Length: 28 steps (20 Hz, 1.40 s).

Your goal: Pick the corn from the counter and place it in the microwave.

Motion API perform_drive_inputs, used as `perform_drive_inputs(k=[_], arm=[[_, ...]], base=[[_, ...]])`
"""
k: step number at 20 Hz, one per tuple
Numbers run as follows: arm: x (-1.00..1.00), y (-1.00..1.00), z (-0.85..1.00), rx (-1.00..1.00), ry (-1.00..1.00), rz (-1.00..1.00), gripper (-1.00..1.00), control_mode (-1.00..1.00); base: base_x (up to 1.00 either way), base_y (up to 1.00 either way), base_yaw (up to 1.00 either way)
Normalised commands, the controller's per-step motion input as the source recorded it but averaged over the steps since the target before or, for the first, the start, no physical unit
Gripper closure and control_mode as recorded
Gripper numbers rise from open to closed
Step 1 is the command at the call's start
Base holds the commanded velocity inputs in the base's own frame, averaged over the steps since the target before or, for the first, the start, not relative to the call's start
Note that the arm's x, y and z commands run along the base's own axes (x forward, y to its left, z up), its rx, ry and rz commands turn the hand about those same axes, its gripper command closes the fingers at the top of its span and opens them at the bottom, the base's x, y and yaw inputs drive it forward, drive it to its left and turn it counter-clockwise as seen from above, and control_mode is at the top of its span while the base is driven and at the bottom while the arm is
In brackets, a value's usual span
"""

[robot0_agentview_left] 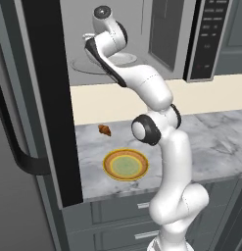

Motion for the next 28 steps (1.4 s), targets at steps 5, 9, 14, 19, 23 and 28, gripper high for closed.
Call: perform_drive_inputs(k=[5,9,14,19,23,28], arm=[[-0.2,0.0,-0.54,0.0,0.0,-0.03,1.0,-1.0],[-0.37,0.0,-0.5,0.0,0.0,-0.06,-1.0,-1.0],[-0.15,0.0,-0.19,0.0,0.0,-0.08,-1.0,-1.0],[0.0,-0.01,-0.03,0.0,0.0,-0.08,-1.0,-1.0],[-0.21,-0.04,0.0,0.0,-0.01,-0.1,-1.0,-1.0],[-0.87,-0.03,0.0,0.01,-0.02,-0.12,-1.0,-1.0]], base=[[0.0,0.0,0.0],[0.0,0.0,0.0],[0.0,0.0,0.0],[0.0,0.0,0.0],[0.0,0.0,0.0],[0.0,0.0,0.0]])
